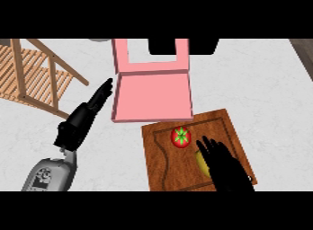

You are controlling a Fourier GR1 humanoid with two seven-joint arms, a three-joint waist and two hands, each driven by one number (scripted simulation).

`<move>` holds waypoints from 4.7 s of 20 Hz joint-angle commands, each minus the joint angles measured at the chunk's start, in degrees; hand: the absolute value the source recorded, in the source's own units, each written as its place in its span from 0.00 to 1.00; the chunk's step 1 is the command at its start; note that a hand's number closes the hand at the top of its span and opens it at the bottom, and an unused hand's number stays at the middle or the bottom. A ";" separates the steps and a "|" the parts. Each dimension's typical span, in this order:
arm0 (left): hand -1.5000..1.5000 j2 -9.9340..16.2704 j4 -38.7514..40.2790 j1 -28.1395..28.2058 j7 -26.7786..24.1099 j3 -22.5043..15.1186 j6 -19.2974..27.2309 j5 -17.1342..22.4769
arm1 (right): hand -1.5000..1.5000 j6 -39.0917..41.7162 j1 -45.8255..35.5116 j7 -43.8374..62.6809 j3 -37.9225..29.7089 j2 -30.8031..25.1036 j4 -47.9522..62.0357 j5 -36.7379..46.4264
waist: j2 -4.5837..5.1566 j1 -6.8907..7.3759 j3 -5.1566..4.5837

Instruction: Pick the lemon from the cutting board and place it in the cardboard box

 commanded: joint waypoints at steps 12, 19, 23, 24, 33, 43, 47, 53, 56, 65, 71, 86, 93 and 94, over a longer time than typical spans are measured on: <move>0.50 -0.80 -3.89 2.99 -0.10 0.32 -2.48 -0.78 | 1.00 -5.29 -3.78 -5.45 -1.07 4.14 12.08 6.64 | 0.00 0.24 0.02; 0.50 -2.95 0.50 -1.85 2.05 0.78 -1.01 -1.45 | 1.00 -1.40 -11.02 7.12 9.82 13.89 10.21 13.40 | 0.09 0.54 -0.01; 0.50 -1.49 0.88 -0.97 -1.11 0.95 -3.20 -0.66 | 1.00 -4.58 -21.07 18.43 19.88 14.10 14.37 9.49 | 0.37 2.85 0.00; 0.50 -2.50 3.01 -1.30 -2.31 0.10 -1.42 -2.76 | 1.00 -4.68 -22.26 22.57 22.82 14.15 12.73 9.83 | 0.27 1.94 -0.01; 0.50 -0.26 -2.06 1.44 0.04 1.63 -4.60 0.33 | 1.00 -5.61 -36.00 42.63 34.95 14.30 4.57 7.93 | -0.22 2.43 -0.03; 0.50 -1.82 1.11 -0.31 0.10 1.73 -2.82 -0.98 | 1.00 -3.28 -47.93 50.24 32.36 14.29 -11.11 4.13 | -0.49 1.18 -0.11; 0.50 -1.56 0.49 -1.97 1.97 2.05 -2.36 -1.48 | 1.00 -4.35 -49.86 53.22 29.91 14.28 -12.85 4.41 | -0.73 1.19 -0.14; 0.50 -2.96 1.46 0.52 -0.32 0.82 -2.01 -1.82 | 1.00 -0.88 -54.77 55.34 24.23 14.27 -12.34 3.59 | -0.67 0.83 -0.19; 0.50 -0.70 -1.12 -0.65 0.48 2.04 -3.01 -1.61 | 1.00 -1.71 -57.72 54.48 19.70 14.27 -8.12 2.10 | -0.59 1.38 -0.14; 0.50 -1.05 -1.23 0.16 0.29 2.03 -4.05 -0.59 | 1.00 -6.41 -67.84 49.52 9.18 14.28 4.49 -5.30 | -0.12 2.00 -0.11; 0.50 -2.22 -2.01 -1.02 1.83 0.71 -2.91 -2.16 | 1.00 -11.72 -72.71 45.43 4.73 14.29 15.11 -5.76 | 0.08 1.98 -0.07; 0.50 -3.64 0.22 -1.11 0.01 1.31 -1.68 -2.86 | 1.00 -22.89 -70.18 30.96 3.08 14.32 41.38 -6.87 | 0.35 1.53 -0.03; 0.50 -4.12 0.67 -2.68 1.45 0.67 -1.95 -3.25 | 0.00 -30.09 -68.67 28.69 -2.31 14.32 46.13 -20.17 | 0.58 2.20 -0.01; 0.50 -2.92 3.65 -1.80 -2.72 2.16 -2.63 -2.76 | 0.00 -34.58 -66.56 26.10 -0.69 14.33 48.28 -19.79 | 0.73 2.22 -0.03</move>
